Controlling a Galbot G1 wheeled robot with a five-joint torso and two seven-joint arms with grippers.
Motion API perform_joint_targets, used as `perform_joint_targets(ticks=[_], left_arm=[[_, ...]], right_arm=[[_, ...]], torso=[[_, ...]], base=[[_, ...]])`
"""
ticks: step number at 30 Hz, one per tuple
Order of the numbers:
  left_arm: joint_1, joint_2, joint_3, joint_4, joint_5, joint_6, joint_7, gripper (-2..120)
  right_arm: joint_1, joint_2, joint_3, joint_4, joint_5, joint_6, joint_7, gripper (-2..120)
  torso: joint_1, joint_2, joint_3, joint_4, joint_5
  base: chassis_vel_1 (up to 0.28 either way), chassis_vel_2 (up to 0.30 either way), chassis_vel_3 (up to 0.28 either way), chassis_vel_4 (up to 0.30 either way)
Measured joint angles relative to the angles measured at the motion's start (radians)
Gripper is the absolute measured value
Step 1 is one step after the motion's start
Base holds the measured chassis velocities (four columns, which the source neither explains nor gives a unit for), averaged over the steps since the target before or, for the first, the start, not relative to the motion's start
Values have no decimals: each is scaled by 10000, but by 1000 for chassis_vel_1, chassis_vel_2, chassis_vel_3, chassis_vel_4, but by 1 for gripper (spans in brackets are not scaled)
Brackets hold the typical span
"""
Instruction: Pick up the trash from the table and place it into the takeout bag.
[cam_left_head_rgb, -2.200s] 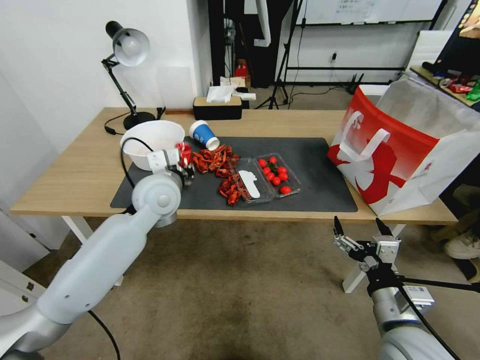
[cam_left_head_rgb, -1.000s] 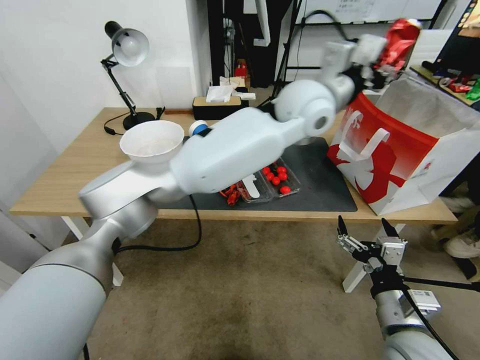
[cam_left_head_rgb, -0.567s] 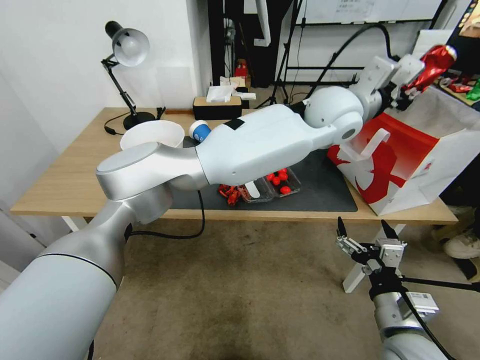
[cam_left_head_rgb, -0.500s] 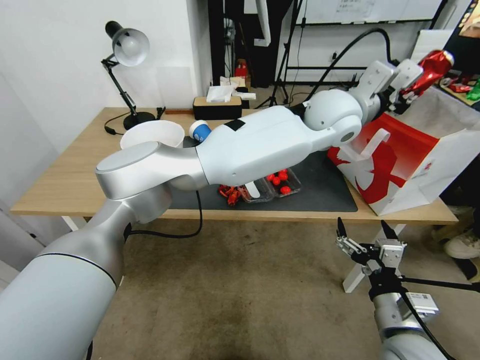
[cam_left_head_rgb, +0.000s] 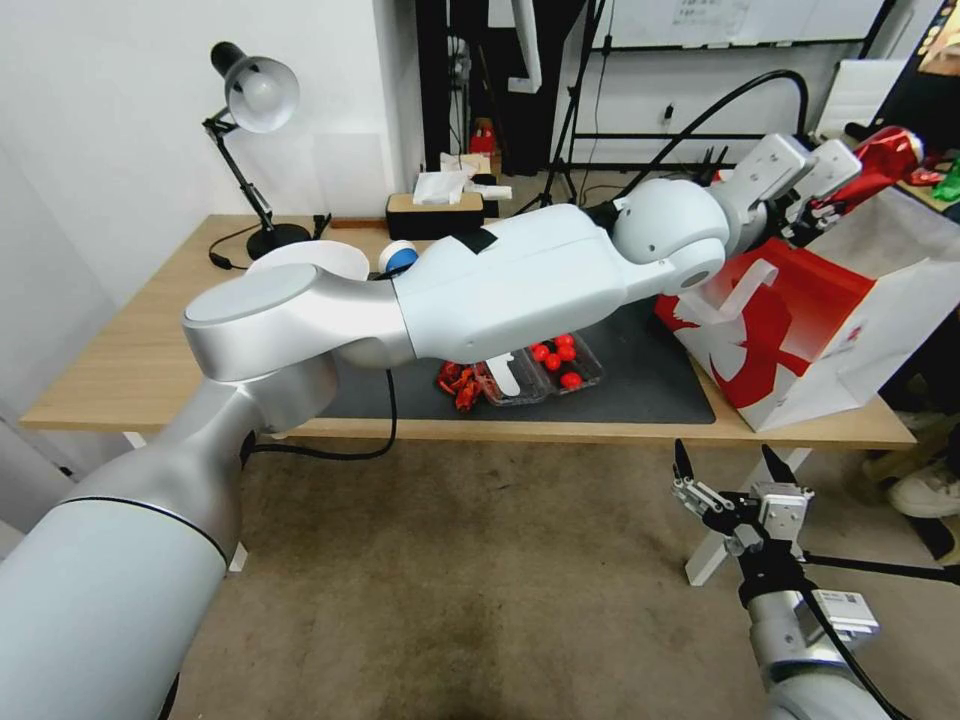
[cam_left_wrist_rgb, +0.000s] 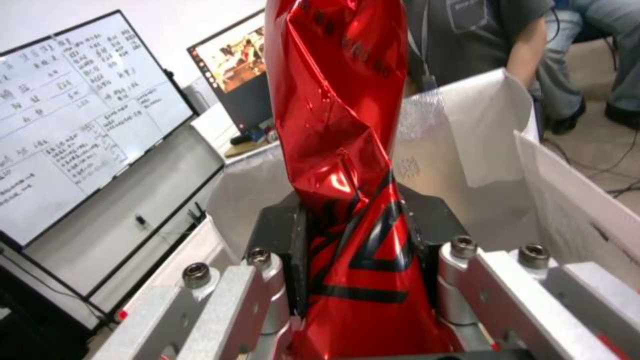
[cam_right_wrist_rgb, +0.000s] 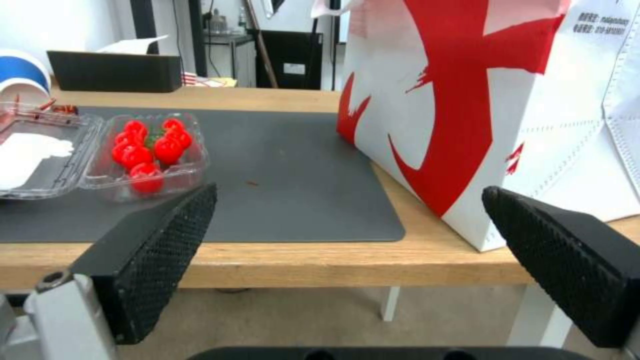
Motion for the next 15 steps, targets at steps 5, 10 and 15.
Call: perform_joint_targets(ticks=[5, 10, 15], left_arm=[[-15, 3, 69, 59, 50, 122, -37, 26], [-106, 6, 221, 133, 99, 169, -93, 26], [-186, 10, 382, 116, 337, 286, -215, 34]], right_arm=[[3, -18, 5, 6, 1, 0, 0, 100], [19, -24, 0, 17, 19, 0, 0, 100], [65, -21, -15, -36, 30, 0, 0, 100]], torso=[[0, 0, 0, 0, 0], [0, 0, 0, 0, 0], [0, 0, 0, 1, -1]], base=[[0, 0, 0, 0], [0, 0, 0, 0], [0, 0, 0, 0]])
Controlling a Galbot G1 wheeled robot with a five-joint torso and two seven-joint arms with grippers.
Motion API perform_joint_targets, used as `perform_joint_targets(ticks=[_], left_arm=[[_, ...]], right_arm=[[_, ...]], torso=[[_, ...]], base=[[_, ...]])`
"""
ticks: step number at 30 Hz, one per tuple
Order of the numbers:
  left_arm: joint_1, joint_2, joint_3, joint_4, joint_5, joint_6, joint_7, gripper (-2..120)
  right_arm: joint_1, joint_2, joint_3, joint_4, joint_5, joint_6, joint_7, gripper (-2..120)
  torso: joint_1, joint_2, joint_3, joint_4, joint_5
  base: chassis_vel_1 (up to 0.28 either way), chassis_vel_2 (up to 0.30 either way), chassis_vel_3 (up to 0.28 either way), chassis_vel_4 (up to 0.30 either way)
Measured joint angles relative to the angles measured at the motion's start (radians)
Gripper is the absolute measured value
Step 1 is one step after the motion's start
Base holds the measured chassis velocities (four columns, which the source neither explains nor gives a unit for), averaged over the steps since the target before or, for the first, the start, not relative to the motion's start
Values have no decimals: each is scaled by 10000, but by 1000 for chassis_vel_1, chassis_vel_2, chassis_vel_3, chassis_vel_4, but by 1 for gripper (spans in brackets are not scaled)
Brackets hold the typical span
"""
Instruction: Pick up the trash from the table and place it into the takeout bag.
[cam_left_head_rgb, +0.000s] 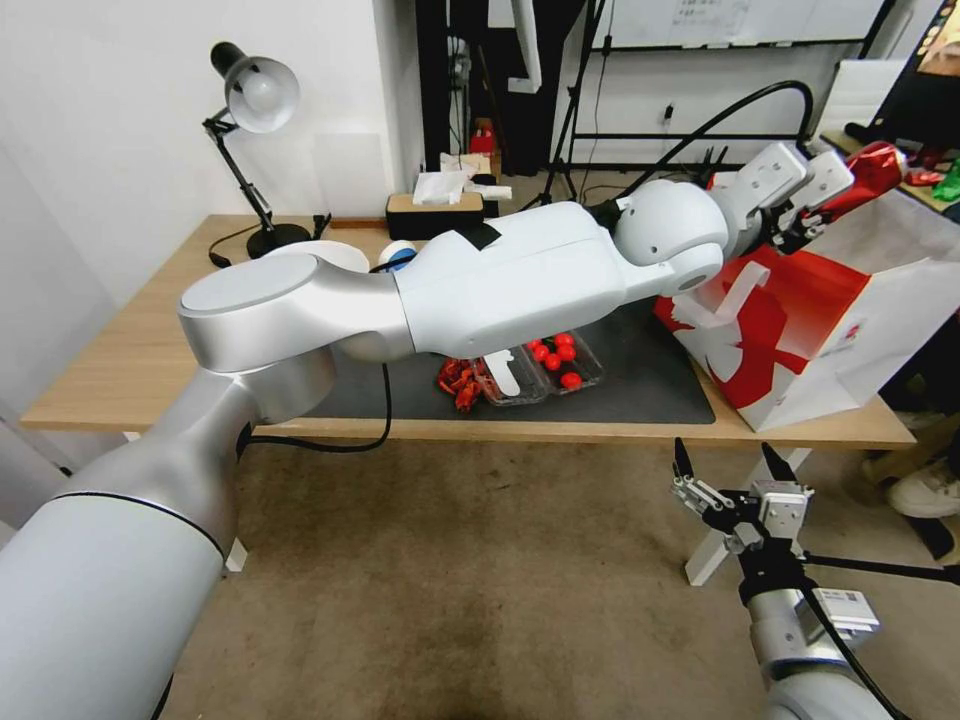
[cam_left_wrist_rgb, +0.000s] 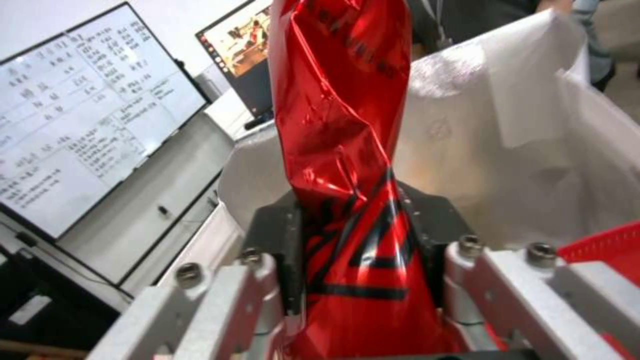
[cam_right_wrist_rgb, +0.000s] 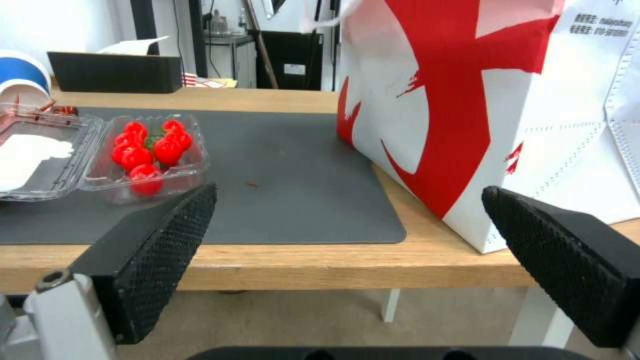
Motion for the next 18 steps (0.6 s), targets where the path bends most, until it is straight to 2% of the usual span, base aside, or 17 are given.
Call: perform_joint_targets(ticks=[1, 5, 6, 8, 9, 12, 13, 16, 18], left_arm=[[0, 0, 0, 0, 0, 0, 0, 34], [-113, 0, 88, -97, 10, 70, -2, 53], [-113, 0, 88, -97, 10, 70, -2, 53], [-184, 1, 108, -128, -2, 89, -3, 63], [-184, 1, 108, -128, -2, 89, -3, 63], [-239, 1, 94, -132, -11, 133, -60, 77], [-239, 1, 94, -132, -11, 133, -60, 77], [-225, 8, -91, -205, -52, 228, -411, 92], [-194, 14, -165, -254, -112, 259, -546, 95]], right_arm=[[0, 0, 0, 0, 0, 0, 0, 100], [44, 20, -51, -49, 1, 0, 0, 100], [44, 20, -51, -49, 1, 0, 0, 100], [53, 30, -71, -70, 1, 0, -5, 100], [53, 30, -71, -70, 1, 0, -5, 100], [55, 25, -73, -71, 1, 0, -13, 100], [55, 25, -73, -71, 1, 0, -13, 100], [57, 8, -74, -72, 9, 0, -16, 100], [59, 5, -73, -71, 10, 0, -16, 100]], torso=[[0, 0, 0, 0, 0], [0, 0, 0, 0, 0], [0, 0, 0, 0, 0], [0, 0, 0, 0, 0], [0, 0, 0, 0, 0], [0, 0, 0, -1, 1], [0, 0, 0, -1, 1], [0, 0, 0, 0, 0], [0, 0, 0, 0, 0]], base=[[0, 0, 0, 0], [0, 0, 0, 0], [0, 0, 0, 0], [0, 0, 0, 0], [0, 0, 0, 0], [0, 0, 0, 0], [0, 0, 0, 0], [0, 0, 0, 0], [0, 0, 0, 0]])
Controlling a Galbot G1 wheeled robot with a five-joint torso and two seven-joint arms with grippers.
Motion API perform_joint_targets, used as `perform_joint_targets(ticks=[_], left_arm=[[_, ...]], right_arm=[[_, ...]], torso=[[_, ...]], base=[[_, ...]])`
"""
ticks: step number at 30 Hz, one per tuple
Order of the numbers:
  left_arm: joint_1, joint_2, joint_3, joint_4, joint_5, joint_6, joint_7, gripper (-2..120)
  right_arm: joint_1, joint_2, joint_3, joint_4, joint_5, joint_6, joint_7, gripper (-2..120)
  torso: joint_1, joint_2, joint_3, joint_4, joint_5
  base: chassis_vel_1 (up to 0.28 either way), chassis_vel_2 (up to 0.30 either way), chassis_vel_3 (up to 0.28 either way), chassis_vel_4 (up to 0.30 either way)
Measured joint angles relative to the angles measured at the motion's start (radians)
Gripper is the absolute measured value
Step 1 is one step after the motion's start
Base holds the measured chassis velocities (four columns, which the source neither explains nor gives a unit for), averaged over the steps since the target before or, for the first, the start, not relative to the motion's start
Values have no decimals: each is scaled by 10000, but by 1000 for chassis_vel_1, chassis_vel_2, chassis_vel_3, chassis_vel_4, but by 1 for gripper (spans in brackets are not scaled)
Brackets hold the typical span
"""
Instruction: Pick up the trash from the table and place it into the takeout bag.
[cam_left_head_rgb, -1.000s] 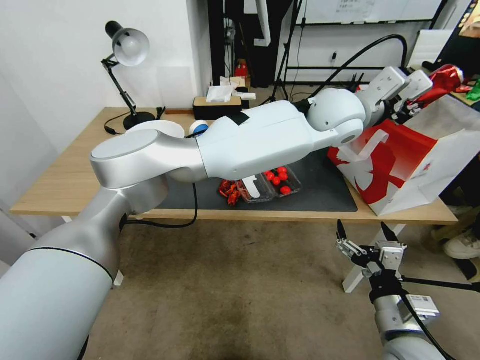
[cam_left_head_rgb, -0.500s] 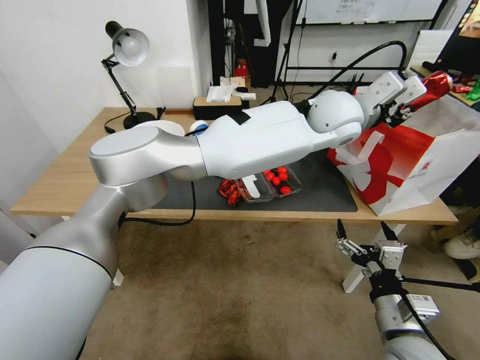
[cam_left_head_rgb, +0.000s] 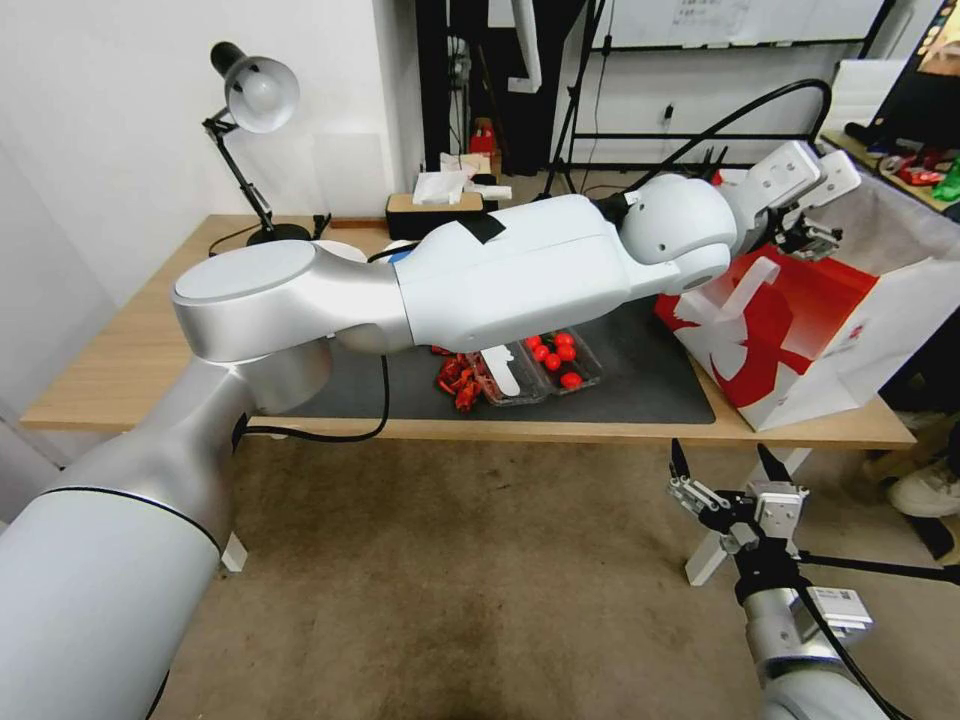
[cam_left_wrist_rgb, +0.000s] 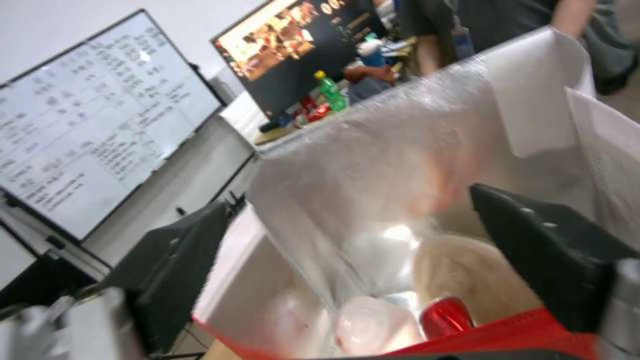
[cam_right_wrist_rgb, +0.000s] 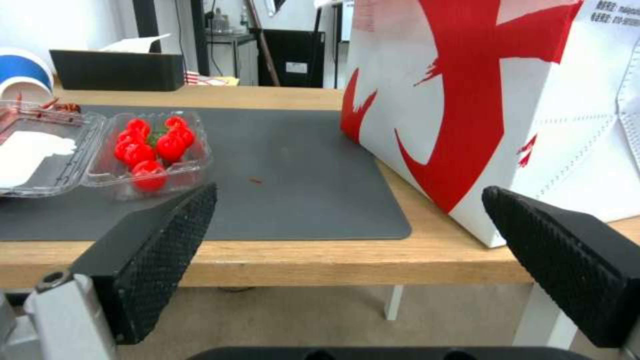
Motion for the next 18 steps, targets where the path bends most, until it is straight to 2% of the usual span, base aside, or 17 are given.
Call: perform_joint_targets(ticks=[2, 9, 12, 13, 15, 16, 18], left_arm=[[89, 41, -182, -121, -215, 59, -251, 99], [251, 535, -808, -725, -654, 50, -757, 100], [707, 1754, -1271, -1924, -732, 39, -1243, 100], [707, 1754, -1271, -1924, -732, 39, -1243, 100], [1266, 3032, -1453, -2859, -505, 35, -1491, 100], [1266, 3032, -1453, -2859, -505, 35, -1491, 100], [1890, 4644, -1532, -3836, 253, -92, -1282, 100]], right_arm=[[2, -4, -5, 8, 5, 0, 0, 100], [1, -71, -8, 75, 32, 0, 0, 100], [19, -109, -15, 78, 61, 0, 0, 100], [19, -109, -15, 78, 61, 0, 0, 100], [59, -124, -67, 79, 65, 0, 0, 100], [59, -124, -67, 79, 65, 0, 0, 100], [112, -176, -122, 93, 67, 0, 3, 100]], torso=[[0, 0, 0, -2, 0], [0, 0, 0, -3, -1], [0, 2, -1, -6, -2], [0, 2, -1, -6, -2], [0, 1, 0, -3, -6], [0, 1, 0, -3, -6], [1, 1, 1, 7, -11]], base=[[0, 0, 0, 0], [0, 0, 0, 0], [0, 0, 0, 0], [0, 0, 0, 0], [0, 0, 0, 0], [0, 0, 0, 0], [0, 0, 0, 0]])
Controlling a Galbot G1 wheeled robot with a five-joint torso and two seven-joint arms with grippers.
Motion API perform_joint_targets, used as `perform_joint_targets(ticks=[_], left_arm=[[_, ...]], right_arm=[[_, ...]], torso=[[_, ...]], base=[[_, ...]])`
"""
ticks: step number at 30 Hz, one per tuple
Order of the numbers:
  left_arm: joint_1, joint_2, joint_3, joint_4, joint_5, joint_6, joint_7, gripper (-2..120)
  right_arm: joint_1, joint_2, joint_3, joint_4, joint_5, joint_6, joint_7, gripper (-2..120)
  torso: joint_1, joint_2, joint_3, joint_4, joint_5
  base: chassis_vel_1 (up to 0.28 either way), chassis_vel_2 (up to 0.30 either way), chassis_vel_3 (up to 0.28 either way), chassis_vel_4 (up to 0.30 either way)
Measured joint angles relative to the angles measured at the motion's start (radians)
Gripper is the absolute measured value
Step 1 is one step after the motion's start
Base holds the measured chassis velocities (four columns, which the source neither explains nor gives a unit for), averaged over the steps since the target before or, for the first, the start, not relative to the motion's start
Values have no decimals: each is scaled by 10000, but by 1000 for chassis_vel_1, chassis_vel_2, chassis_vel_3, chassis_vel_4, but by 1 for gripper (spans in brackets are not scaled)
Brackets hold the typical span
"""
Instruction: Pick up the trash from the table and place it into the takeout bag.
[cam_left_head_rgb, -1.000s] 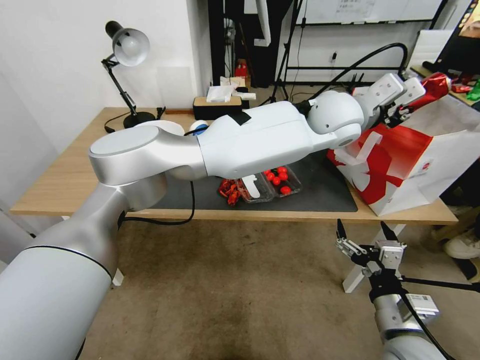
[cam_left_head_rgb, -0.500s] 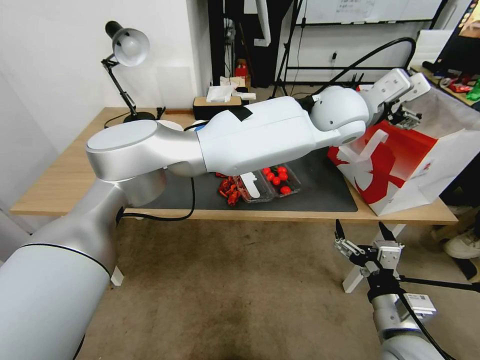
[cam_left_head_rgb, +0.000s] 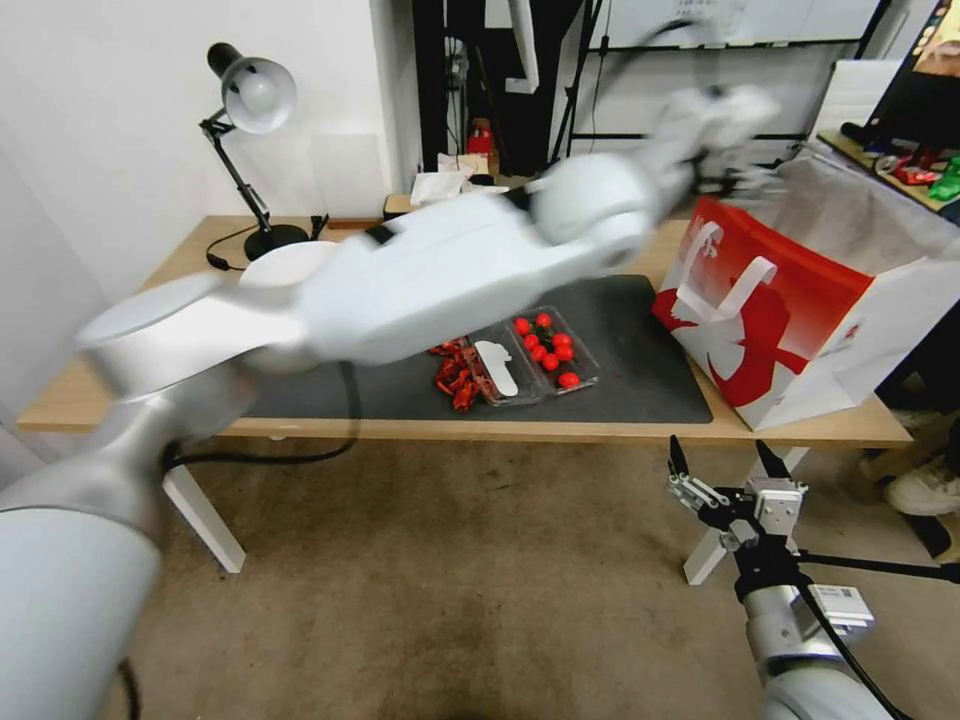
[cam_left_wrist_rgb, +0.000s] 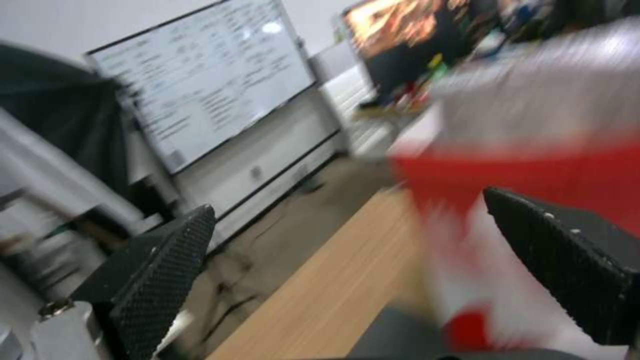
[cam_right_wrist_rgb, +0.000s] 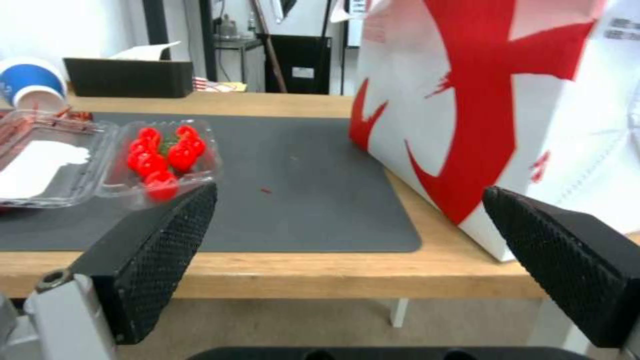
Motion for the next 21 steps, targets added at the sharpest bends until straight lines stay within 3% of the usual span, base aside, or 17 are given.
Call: perform_joint_targets(ticks=[1, 4, 5, 7, 8, 11, 12, 15, 16, 17, 18, 21], left_arm=[[0, 0, 0, 0, 0, 0, 0, 100], [1223, 1764, -724, -1448, 493, -126, 226, 100], [1223, 1764, -724, -1448, 493, -126, 226, 100], [2488, 2768, -1745, -2166, 777, -51, 244, 100], [2488, 2768, -1745, -2166, 777, -51, 244, 100], [4773, 3631, -3667, -2768, 1267, 81, 226, 100], [4773, 3631, -3667, -2768, 1267, 81, 226, 100], [7613, 4136, -5951, -3450, 1866, 183, 275, 100], [7613, 4136, -5951, -3450, 1866, 183, 275, 100], [8888, 4180, -7073, -3685, 2256, 384, 299, 100], [8888, 4180, -7073, -3685, 2256, 384, 299, 100], [10994, 3882, -9067, -4076, 2852, 392, 122, 100]], right_arm=[[0, 0, 0, 0, 0, 0, 0, 100], [110, -68, -76, 27, 6, 0, 10, 100], [110, -68, -76, 27, 6, 0, 10, 100], [162, -76, -129, 24, 6, 0, 13, 100], [162, -76, -129, 24, 6, 0, 13, 100], [196, -55, -181, 0, 5, 0, 13, 100], [196, -55, -181, 0, 5, 0, 13, 100], [156, -42, -185, 4, 0, 0, 14, 100], [156, -42, -185, 4, 0, 0, 14, 100], [128, -48, -179, 36, -4, 4, 15, 100], [128, -48, -179, 36, -4, 4, 15, 100], [103, -56, -151, 86, -6, 154, 20, 100]], torso=[[0, 0, 0, 0, 0], [-1, 1, -2, -4, 1], [-1, 1, -2, -4, 1], [-1, 0, -2, -5, 0], [-1, 0, -2, -5, 0], [-1, 0, -1, -6, -1], [-1, 0, -1, -6, -1], [-2, 1, -2, -6, 6], [-2, 1, -2, -6, 6], [-2, 0, -2, -4, 1], [-2, 0, -2, -4, 1], [-2, 1, -3, -8, 9]], base=[[0, 0, 0, 0], [0, 0, 0, 0], [0, 0, 0, 0], [0, 0, 0, 0], [0, 0, 0, 0], [0, 0, 0, 0], [0, 0, 0, 0], [0, 0, 0, 0], [0, 0, 0, 0], [0, 0, 0, 0], [0, 0, 0, 0], [0, 0, 0, 0]])
